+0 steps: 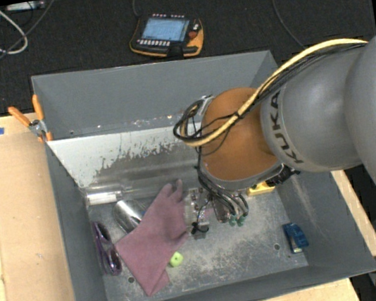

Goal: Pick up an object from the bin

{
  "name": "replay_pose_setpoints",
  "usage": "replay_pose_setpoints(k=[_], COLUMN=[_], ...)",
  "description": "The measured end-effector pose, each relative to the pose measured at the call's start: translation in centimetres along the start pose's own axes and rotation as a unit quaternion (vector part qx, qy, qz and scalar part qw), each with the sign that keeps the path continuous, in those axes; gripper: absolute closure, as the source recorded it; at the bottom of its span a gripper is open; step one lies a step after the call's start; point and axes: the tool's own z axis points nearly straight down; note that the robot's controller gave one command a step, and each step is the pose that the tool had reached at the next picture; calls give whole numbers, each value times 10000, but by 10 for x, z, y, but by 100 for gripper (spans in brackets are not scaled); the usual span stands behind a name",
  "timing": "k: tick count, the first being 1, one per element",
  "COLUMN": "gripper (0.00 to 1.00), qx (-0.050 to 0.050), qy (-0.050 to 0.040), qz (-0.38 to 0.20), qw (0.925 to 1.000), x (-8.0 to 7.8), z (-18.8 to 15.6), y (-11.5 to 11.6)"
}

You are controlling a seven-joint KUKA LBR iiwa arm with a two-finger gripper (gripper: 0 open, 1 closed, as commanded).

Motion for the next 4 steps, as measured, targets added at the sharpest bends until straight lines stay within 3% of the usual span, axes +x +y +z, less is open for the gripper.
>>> replay_pose_setpoints(k=[1, 2, 3, 4], gripper=[100, 0, 0, 0], qx=[-1, -5, -6, -9], qy=[5, 2, 2, 1], qz=[-8, -913, -907, -474], qw=[10000, 9958, 9959, 9989], x=[0, -3, -3, 5], z=[1, -94, -94, -74], y=[-3, -17, -17, 79])
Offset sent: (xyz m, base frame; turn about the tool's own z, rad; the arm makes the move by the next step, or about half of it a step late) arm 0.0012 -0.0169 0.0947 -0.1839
